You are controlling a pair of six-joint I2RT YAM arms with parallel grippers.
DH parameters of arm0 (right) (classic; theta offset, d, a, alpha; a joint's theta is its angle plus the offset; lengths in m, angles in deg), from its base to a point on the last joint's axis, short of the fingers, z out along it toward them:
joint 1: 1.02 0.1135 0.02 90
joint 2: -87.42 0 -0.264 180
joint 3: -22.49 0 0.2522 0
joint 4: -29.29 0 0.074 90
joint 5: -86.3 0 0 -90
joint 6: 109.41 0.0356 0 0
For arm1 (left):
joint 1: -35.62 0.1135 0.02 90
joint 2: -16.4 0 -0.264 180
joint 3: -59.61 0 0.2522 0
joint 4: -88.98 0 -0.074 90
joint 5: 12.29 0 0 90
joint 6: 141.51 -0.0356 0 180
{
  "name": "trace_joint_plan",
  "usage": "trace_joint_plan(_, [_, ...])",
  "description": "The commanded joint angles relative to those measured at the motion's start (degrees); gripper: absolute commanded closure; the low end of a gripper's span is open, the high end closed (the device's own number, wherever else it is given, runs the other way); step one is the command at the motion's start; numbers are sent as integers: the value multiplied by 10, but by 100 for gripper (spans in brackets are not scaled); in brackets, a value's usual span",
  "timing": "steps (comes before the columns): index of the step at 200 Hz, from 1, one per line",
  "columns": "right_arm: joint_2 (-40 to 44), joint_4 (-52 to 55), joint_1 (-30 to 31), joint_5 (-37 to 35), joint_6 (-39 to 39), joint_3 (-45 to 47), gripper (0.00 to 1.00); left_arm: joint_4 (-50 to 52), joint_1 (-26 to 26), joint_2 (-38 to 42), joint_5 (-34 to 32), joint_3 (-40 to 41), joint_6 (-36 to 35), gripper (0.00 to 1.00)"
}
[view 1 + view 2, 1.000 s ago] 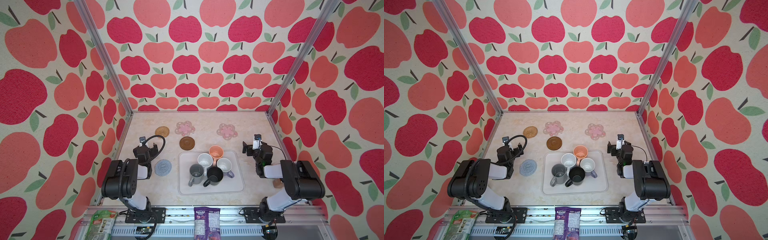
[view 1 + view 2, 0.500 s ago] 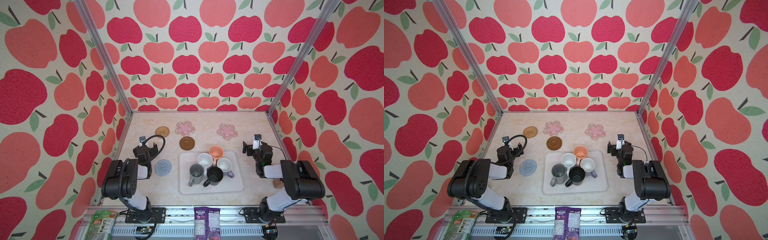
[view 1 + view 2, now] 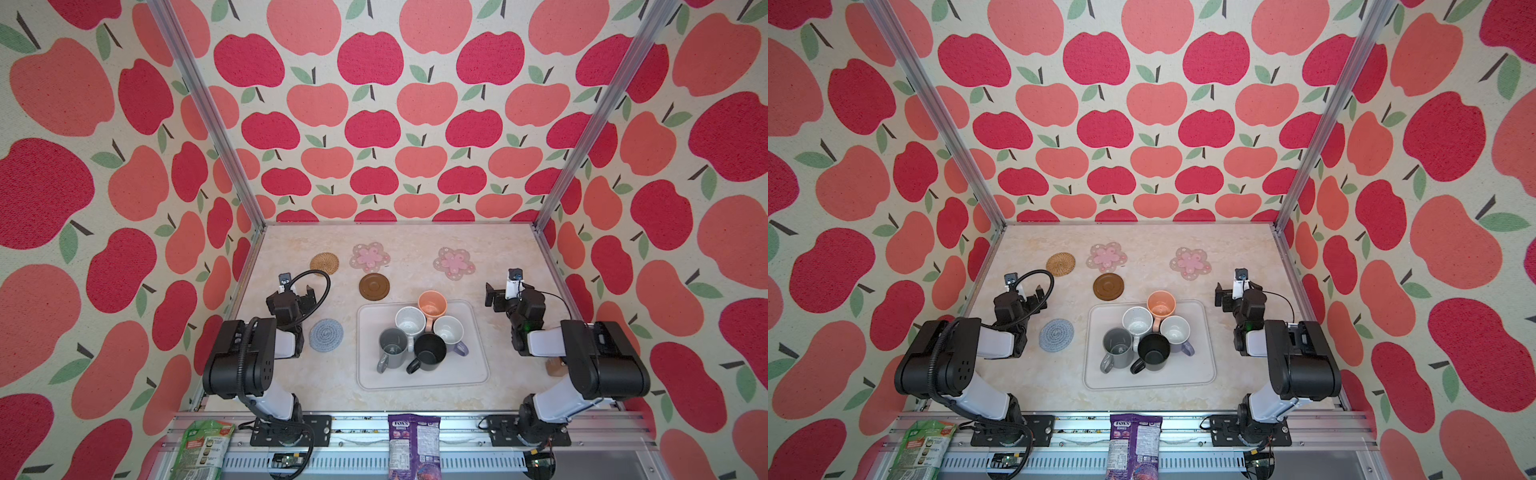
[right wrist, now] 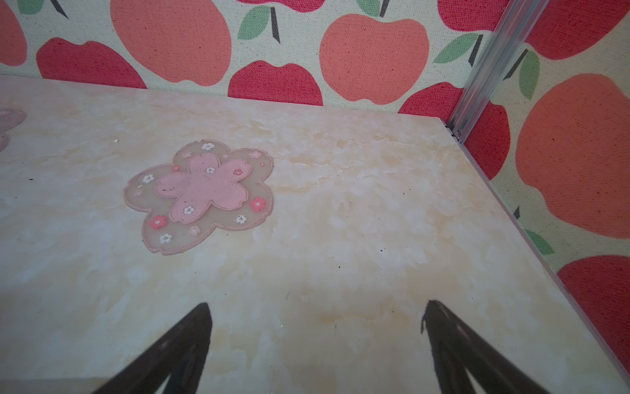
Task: Place cups on coasters
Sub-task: Move the coaster to the top-right of the table.
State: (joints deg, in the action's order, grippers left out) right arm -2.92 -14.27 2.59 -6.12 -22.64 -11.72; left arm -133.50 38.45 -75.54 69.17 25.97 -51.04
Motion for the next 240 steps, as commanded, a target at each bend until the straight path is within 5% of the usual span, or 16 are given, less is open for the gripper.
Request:
trace_joint_plan(1, [-6, 15, -4, 5, -6, -8, 1, -16, -3, -10, -5, -12, -6, 1])
trace_joint_plan(117, [-2, 16, -12, 32, -2, -7, 1, 27, 15, 5, 39, -27, 3, 1])
trace_joint_plan(172, [99, 123, -12, -9, 6, -21, 1, 262, 10, 131, 7, -111, 13, 1])
trace_joint_plan(240, [221, 267, -5, -9, 32, -81, 1, 381, 2, 218, 49, -200, 107, 1])
